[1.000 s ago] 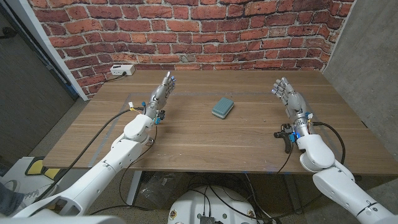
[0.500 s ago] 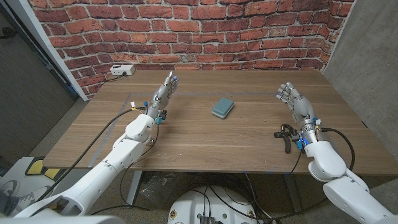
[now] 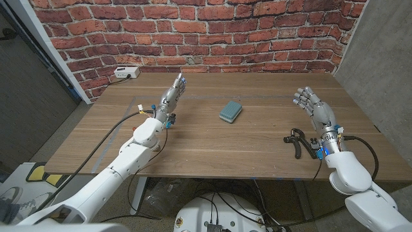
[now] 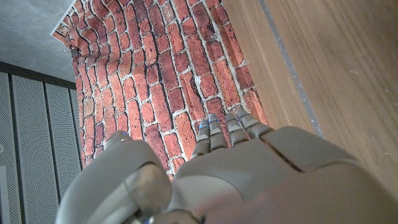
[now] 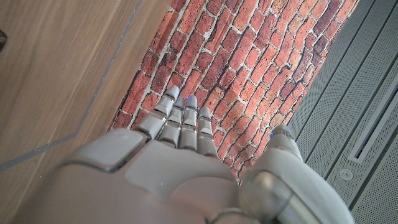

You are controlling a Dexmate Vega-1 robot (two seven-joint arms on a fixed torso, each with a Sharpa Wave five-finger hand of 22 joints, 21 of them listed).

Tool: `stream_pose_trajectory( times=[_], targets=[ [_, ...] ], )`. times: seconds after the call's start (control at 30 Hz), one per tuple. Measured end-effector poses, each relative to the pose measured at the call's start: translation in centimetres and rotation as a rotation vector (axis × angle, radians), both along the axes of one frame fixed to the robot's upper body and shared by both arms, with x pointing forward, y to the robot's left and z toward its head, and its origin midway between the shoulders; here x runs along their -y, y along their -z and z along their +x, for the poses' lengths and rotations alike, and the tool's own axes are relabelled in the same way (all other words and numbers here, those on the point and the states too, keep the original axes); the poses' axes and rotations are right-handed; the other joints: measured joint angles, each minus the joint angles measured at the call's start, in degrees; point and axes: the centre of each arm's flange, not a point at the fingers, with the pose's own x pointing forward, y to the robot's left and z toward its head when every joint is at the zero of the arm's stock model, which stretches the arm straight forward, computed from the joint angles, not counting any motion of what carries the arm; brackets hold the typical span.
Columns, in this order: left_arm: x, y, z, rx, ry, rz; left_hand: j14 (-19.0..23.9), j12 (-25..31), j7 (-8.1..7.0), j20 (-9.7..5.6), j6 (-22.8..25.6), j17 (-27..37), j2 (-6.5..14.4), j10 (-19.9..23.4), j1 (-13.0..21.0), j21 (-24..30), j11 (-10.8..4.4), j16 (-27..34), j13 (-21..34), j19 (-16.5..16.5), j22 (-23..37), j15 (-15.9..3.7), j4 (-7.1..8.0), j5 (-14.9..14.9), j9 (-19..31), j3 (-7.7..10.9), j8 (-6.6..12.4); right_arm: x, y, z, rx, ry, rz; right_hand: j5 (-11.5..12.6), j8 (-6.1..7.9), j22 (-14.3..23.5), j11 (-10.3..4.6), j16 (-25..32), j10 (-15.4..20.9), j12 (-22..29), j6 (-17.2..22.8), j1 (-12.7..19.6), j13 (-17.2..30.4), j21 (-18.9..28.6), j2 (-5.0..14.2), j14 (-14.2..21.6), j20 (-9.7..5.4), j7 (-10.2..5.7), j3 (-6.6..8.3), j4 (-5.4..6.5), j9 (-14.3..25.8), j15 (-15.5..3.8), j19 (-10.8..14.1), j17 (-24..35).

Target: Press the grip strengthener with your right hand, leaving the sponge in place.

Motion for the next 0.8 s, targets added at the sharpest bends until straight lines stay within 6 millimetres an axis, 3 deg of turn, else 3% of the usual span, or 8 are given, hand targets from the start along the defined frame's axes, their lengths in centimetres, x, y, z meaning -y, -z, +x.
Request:
stream_pose_trajectory(
  times=[0.2, 0.8],
  targets=[
    [0.0, -0.1, -0.4, -0.001, 0.003, 0.019, 0.0, 0.0, 0.0, 0.0, 0.0, 0.3, 0.0, 0.0, 0.0, -0.44, 0.0, 0.0, 0.0, 0.0, 0.0, 0.0, -0.07, 0.0, 0.0, -0.07, -0.03, 0.0, 0.9, -1.1, 0.001, 0.031, -0.005, 0.0, 0.42, 0.0, -0.22, 0.0, 1.23, 0.18, 2.21, 0.3, 0.0, 0.29, 0.3, 1.13, -0.18, -0.19, 0.0, 0.0, 0.0, -0.31, 1.05, 0.0],
    [-0.5, -0.1, -1.3, 0.003, 0.02, 0.038, 0.62, 0.0, 0.32, 0.24, 0.31, 0.29, 0.16, 0.92, 0.16, -0.44, 0.31, 0.0, 0.0, 0.23, 0.0, 0.62, -0.06, 0.0, 0.3, -0.06, -0.24, 0.4, 3.1, -4.7, 0.0, 0.243, -0.069, 0.0, 0.42, 0.0, -0.83, 0.0, 1.84, 0.38, 2.43, 0.83, 0.0, 0.28, 0.37, 1.96, 0.08, -1.05, 0.25, -0.24, 0.03, -0.65, 1.93, 0.0]
  ],
)
